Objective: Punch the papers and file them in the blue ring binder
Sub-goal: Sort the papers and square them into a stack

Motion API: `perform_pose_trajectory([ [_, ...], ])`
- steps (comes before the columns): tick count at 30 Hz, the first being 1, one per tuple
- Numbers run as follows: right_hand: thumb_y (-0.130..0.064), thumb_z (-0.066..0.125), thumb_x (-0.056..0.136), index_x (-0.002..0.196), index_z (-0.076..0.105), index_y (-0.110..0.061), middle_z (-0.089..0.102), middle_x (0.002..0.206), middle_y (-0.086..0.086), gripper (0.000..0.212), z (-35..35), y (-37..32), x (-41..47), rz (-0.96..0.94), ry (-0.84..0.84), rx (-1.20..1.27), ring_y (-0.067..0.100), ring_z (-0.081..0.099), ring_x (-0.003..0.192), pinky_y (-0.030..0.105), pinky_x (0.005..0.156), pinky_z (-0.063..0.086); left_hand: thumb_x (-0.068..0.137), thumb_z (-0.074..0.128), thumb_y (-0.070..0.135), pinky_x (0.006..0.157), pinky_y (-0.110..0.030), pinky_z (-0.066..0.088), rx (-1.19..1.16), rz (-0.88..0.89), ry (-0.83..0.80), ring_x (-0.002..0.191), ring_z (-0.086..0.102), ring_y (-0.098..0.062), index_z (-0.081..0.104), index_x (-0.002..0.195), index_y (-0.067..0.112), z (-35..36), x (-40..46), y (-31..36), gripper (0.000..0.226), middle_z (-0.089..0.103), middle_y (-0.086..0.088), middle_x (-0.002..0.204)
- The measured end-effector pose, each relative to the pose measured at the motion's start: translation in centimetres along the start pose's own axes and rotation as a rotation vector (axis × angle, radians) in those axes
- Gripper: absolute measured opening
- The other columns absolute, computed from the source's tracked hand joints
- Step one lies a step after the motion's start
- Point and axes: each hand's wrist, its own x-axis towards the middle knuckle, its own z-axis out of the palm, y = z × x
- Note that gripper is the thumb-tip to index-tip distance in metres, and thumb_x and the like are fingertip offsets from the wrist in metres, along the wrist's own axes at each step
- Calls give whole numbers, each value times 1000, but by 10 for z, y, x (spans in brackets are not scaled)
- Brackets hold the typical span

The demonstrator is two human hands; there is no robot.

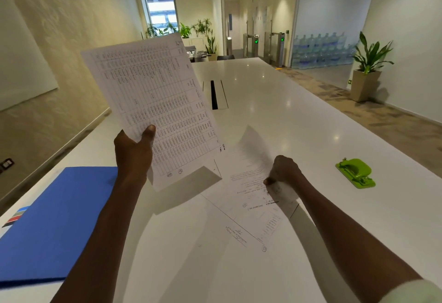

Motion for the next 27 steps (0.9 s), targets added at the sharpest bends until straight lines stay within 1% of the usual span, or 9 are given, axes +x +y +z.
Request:
perform_pose_trajectory([
  [4,-32,86,64,98,52,-6,60,98,10,55,1,11,-1,-75,97,162,24,54,85,33,66,43,92,65,24,63,-21,52,-15,22,11,83,64,-6,57,127,16,-4,1,8,37,65,4,108],
  [7,-31,82,69,92,61,-4,67,91,8,41,-6,13,-3,-136,118,430,27,65,83,34,66,50,92,65,24,65,-21,52,-24,42,3,83,64,-3,55,129,19,-5,5,12,38,64,8,108],
  [8,-36,85,64,97,65,-3,70,93,9,51,-10,12,-5,-132,81,527,27,68,85,33,70,54,92,65,23,66,-21,53,-20,48,-4,83,64,-2,55,129,19,-5,7,13,39,64,8,109],
  [10,-57,90,38,115,64,-4,71,109,9,97,-11,14,-4,-108,7,652,26,69,97,36,85,56,92,65,24,65,-21,54,-12,56,-13,83,65,-3,56,129,17,-4,11,13,39,65,4,113],
  [12,-66,85,33,117,61,-4,69,110,6,107,-6,16,-7,-118,-30,576,23,67,95,33,78,56,92,65,25,65,-21,54,-14,66,-18,83,66,-4,57,129,17,-1,14,13,38,66,2,114],
  [14,-56,83,52,99,63,-7,66,93,6,71,1,15,-21,-134,-37,401,19,63,77,23,57,45,92,65,24,64,-19,53,-23,73,-27,83,65,-3,57,129,17,3,13,13,38,66,2,115],
  [16,-43,83,63,87,57,-9,60,86,4,49,14,16,-30,-144,-39,248,17,56,72,24,51,37,93,64,22,63,-17,53,-43,61,-34,82,64,-1,56,129,15,8,10,13,38,65,3,113],
  [21,-41,74,78,108,58,-2,48,114,12,51,43,15,-43,-298,109,-103,31,47,109,36,81,46,94,63,21,62,-18,51,-44,35,-46,81,62,0,55,129,15,15,2,7,37,64,4,111],
  [27,-32,73,81,115,52,0,55,118,15,50,33,11,-41,-383,65,-177,30,54,106,33,78,41,94,63,23,59,-17,49,-20,4,-50,77,61,-1,55,129,15,18,-1,2,37,63,4,110],
])
